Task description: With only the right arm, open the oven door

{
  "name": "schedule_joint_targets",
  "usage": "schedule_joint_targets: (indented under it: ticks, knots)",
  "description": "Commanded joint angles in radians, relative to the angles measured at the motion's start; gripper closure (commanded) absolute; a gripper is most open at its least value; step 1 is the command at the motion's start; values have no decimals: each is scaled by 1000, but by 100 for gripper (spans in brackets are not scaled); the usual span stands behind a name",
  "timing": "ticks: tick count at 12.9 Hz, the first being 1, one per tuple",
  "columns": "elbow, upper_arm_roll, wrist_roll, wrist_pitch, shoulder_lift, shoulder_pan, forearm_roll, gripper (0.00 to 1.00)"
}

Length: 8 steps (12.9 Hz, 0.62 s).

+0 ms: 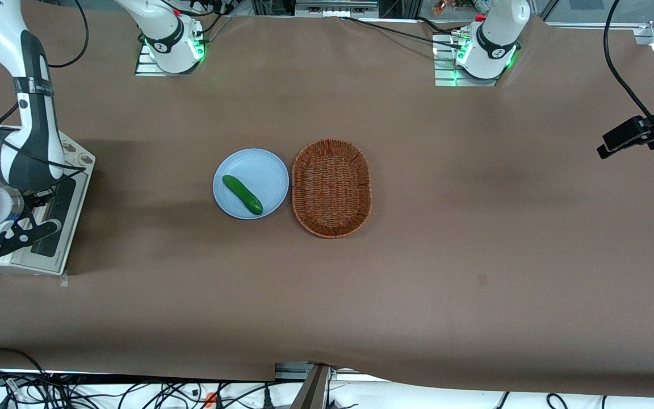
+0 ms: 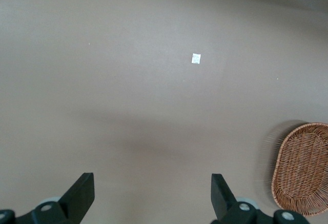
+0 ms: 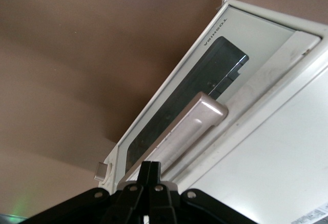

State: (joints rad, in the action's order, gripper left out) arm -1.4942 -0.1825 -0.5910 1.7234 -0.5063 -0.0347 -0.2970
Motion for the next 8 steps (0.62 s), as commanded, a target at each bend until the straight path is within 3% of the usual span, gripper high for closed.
schedule_joint_targets:
  ticks: [1,8]
  knots:
    - [-6,9,-20,16,0,18,-17,100]
    - [-6,9,-20,22,-8,19,-24,100]
